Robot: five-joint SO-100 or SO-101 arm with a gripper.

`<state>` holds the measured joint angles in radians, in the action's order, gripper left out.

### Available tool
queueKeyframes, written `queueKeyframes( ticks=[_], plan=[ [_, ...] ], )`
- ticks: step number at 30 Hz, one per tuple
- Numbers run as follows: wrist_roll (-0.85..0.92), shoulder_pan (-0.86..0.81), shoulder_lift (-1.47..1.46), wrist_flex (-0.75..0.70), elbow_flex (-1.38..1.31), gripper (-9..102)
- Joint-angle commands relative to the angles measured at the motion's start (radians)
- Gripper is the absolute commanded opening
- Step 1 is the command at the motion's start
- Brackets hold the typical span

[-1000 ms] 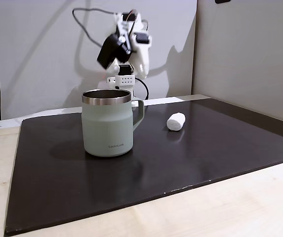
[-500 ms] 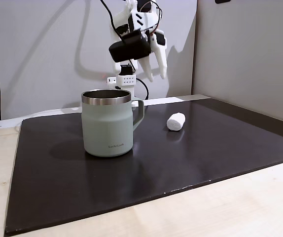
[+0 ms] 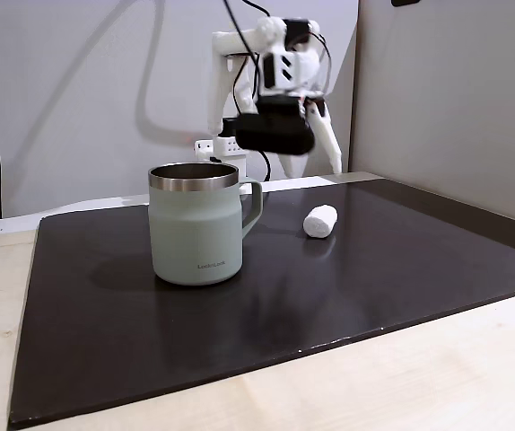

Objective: Grasp a gauze and put it in the cup.

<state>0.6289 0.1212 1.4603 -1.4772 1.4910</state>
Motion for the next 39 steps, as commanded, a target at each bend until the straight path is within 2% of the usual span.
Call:
queueKeyframes(
  ticks=[1,14,29,35,39],
  plan=[
    [-0.009,0.011,-0.037,0.014,-0.067,35],
    [-0.028,0.017,-0.192,0.092,-0.078,34],
    [-0.031,0.034,-0.36,0.077,-0.212,29],
    [-0.038,0.041,-0.385,0.071,-0.23,18],
    [-0.06,0.04,-0.393,0.071,-0.242,5]
  ],
)
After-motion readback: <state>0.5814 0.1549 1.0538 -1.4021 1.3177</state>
